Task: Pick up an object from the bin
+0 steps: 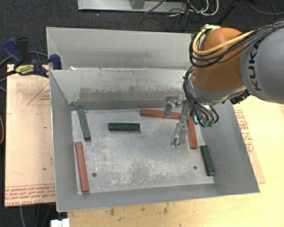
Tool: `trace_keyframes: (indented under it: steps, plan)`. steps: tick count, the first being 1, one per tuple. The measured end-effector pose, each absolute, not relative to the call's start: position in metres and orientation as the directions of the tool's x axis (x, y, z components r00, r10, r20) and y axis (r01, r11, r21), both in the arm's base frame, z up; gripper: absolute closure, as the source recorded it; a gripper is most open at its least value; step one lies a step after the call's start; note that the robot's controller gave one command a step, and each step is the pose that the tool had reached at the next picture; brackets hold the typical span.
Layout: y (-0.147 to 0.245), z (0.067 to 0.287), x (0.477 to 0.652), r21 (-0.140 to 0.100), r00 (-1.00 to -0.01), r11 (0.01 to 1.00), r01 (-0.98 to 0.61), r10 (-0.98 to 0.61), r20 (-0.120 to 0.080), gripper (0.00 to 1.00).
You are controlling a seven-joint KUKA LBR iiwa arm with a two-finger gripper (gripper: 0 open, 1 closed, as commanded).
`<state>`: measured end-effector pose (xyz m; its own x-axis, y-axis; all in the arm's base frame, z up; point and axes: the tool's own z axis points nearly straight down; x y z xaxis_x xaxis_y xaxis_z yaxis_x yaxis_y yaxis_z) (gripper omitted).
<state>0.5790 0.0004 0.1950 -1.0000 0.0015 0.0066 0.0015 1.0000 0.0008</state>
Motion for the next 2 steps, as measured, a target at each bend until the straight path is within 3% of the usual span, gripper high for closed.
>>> trace_keyframes:
  steps: [1,2]
  plan:
    - [0.0603,0.0683,0.6294,0.003,-0.991,0.991,-0.136,-0.136,0.001,0.00]
    - [0.0583,0.0731,0.6305,0.001,-0.991,0.991,-0.133,-0.133,-0.002,1.00]
